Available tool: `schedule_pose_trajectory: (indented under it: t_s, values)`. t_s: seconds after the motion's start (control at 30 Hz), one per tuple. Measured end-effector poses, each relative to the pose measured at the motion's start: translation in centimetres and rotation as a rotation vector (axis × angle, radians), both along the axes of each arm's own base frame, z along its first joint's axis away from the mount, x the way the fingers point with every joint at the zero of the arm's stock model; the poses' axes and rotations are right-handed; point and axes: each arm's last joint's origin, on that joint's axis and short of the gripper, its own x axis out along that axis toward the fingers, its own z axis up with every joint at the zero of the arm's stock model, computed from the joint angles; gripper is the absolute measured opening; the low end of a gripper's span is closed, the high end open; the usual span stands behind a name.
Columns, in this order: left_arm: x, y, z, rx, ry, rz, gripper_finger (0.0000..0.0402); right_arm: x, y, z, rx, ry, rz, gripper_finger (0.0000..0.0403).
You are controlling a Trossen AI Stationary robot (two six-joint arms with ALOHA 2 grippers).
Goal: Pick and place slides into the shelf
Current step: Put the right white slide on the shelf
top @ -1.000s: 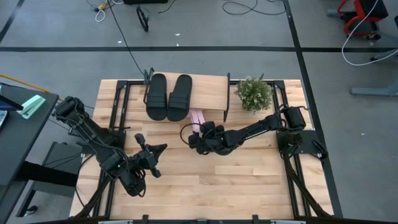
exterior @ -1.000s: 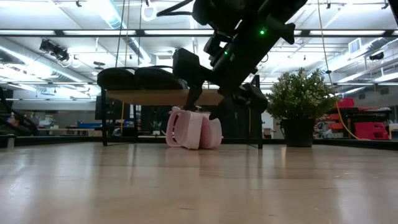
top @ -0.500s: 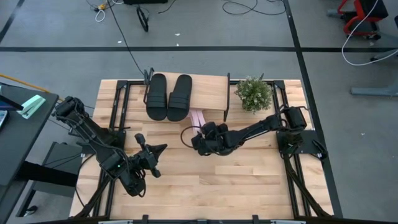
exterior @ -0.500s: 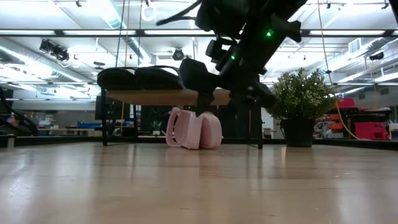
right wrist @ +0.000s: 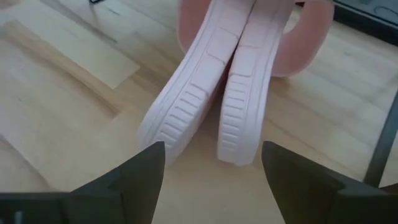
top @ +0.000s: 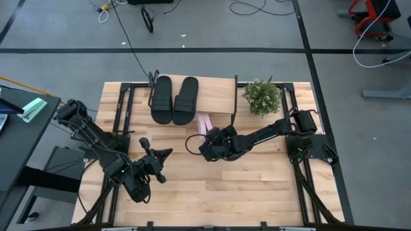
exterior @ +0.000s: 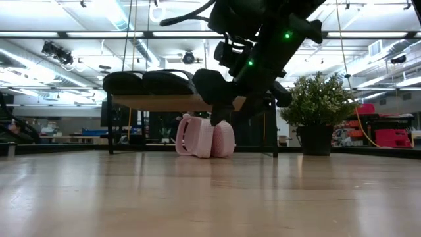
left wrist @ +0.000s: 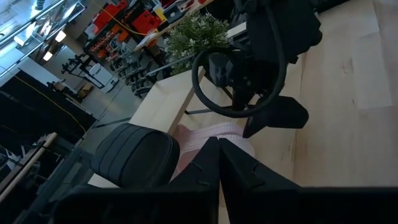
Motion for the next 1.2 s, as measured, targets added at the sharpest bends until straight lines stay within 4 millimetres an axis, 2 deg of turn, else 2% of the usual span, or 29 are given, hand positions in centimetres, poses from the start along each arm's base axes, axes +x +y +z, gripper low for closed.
schedule_pose_trajectory:
  t_s: [0.33,0.8,1.0,1.2]
  values:
    - [0.0,0.0,0.0,0.0,0.0,0.0,0.0023,0.2,-1.2,0.0,0.03,0.047,0.036,0.0274]
    - [0.0,0.0,0.0,0.0,0.0,0.0,0.001,-0.4,-1.1,-0.5,0.058,0.144,0.074,0.0252]
    - [0.0,0.0,0.0,0.0,0.0,0.0,0.002,-0.4,-1.0,-0.5,0.064,0.138,0.079,0.0244]
    - [0.0,0.0,0.0,0.0,0.0,0.0,0.0022,0.2,-2.4,-0.2,0.055,0.09,0.053,0.0245]
